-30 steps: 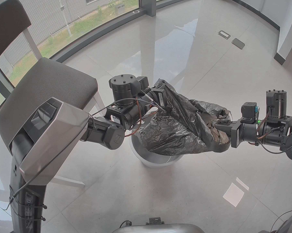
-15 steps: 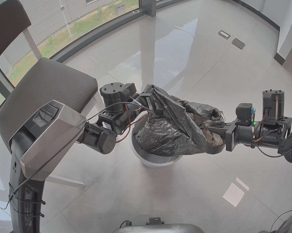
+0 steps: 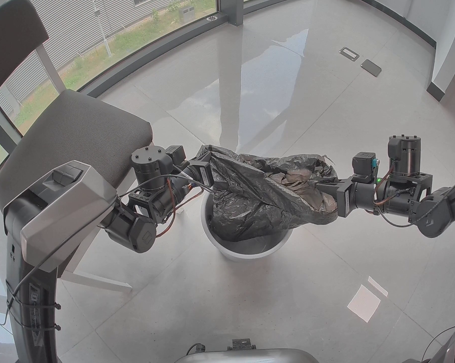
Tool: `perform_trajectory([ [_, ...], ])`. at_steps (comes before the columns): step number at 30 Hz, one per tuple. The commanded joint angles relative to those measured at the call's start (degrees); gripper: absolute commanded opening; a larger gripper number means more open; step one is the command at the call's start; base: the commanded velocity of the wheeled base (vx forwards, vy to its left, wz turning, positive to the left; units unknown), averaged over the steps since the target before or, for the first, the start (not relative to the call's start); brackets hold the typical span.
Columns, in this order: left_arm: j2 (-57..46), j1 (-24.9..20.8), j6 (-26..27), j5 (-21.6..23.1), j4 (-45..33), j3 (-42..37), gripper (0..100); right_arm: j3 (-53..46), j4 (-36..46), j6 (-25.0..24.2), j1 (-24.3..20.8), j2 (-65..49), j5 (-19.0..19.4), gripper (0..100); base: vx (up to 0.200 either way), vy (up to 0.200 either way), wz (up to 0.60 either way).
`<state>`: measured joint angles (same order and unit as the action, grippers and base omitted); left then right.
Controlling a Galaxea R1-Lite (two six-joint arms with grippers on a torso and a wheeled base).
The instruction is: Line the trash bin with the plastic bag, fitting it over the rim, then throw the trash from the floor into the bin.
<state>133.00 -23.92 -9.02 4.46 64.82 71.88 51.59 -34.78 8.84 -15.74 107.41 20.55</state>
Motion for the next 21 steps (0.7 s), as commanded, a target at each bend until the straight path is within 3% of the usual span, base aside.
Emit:
perform_trajectory([
  [1,-1.69,0.8,0.14,0.11,2.68,-4.64,0,4.75,2.17,-0.05,1.94,5.44,0.01,0,0.0,0.0,0.0],
  [10,-6.17,0.8,1.37,0.46,6.9,-14.31,0,13.8,5.16,-0.05,2.03,12.74,0.01,0,0.0,0.0,0.0],
  [21,-5.73,2.38,1.2,0.99,6.81,-13.69,0,20.83,8.32,0.13,1.76,16.95,0.19,0,0.0,0.0,0.0],
])
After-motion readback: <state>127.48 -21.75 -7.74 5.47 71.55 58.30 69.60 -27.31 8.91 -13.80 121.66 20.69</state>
